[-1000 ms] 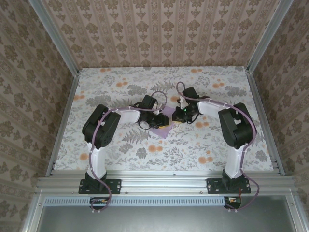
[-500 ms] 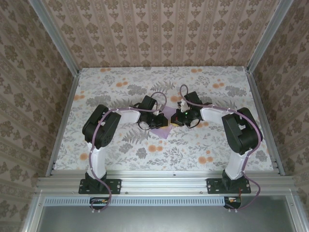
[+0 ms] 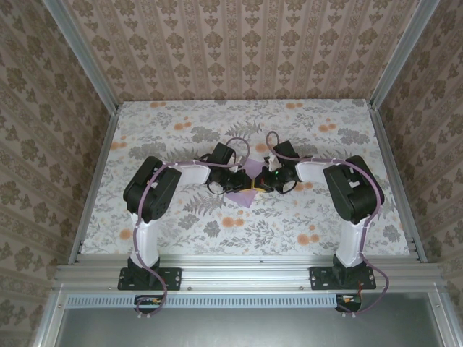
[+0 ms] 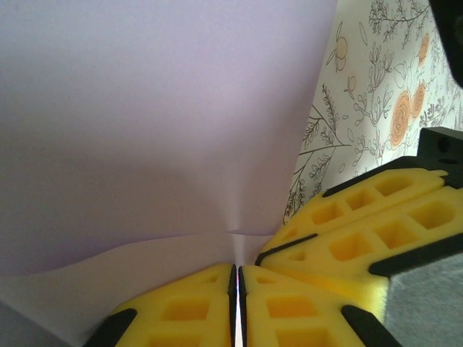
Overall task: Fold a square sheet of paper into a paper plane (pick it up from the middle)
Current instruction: Fold the triangle a second time at the center of the table.
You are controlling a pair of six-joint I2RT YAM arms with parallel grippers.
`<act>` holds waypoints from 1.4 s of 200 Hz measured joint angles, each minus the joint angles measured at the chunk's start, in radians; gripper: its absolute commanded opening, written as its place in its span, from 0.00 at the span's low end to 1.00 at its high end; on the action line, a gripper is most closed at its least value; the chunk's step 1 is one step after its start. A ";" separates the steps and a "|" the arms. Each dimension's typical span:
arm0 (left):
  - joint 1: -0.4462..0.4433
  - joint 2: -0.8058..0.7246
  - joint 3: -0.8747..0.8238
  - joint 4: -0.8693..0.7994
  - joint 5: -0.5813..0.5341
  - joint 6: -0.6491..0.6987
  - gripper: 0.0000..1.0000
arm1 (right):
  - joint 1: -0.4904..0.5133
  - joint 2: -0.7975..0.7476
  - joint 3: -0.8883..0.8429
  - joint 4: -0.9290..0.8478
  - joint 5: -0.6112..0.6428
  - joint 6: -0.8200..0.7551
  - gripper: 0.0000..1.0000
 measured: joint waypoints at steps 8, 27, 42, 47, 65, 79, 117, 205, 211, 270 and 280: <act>0.000 0.000 0.000 0.000 0.000 0.000 0.14 | 0.000 0.006 0.002 -0.003 0.003 -0.005 0.04; 0.000 0.000 0.000 0.000 0.003 0.000 0.15 | 0.000 0.013 0.010 -0.020 0.010 -0.015 0.04; 0.000 0.000 0.000 0.000 0.011 0.000 0.16 | 0.000 0.017 0.021 -0.030 0.019 -0.030 0.04; 0.000 0.000 0.000 0.000 0.013 0.000 0.16 | 0.000 0.018 0.023 -0.033 0.021 -0.034 0.04; 0.000 0.000 0.000 0.000 0.021 0.000 0.18 | 0.000 0.022 0.034 -0.050 0.029 -0.047 0.04; 0.000 0.000 0.000 0.000 0.026 0.000 0.18 | 0.001 0.023 0.037 -0.055 0.032 -0.060 0.03; 0.000 -0.032 0.000 -0.015 0.034 0.000 0.18 | 0.003 0.023 0.041 -0.064 0.039 -0.080 0.03; -0.048 -0.101 -0.103 -0.010 0.047 0.001 0.18 | 0.003 0.030 0.052 -0.078 0.037 -0.094 0.03; -0.050 -0.101 -0.107 -0.011 0.046 0.001 0.18 | 0.003 0.030 0.053 -0.079 0.037 -0.094 0.03; -0.062 -0.101 -0.109 -0.014 0.043 0.026 0.18 | 0.003 0.031 0.056 -0.085 0.037 -0.094 0.03; -0.068 -0.100 -0.109 -0.019 0.042 0.035 0.18 | 0.003 0.032 0.057 -0.087 0.037 -0.095 0.03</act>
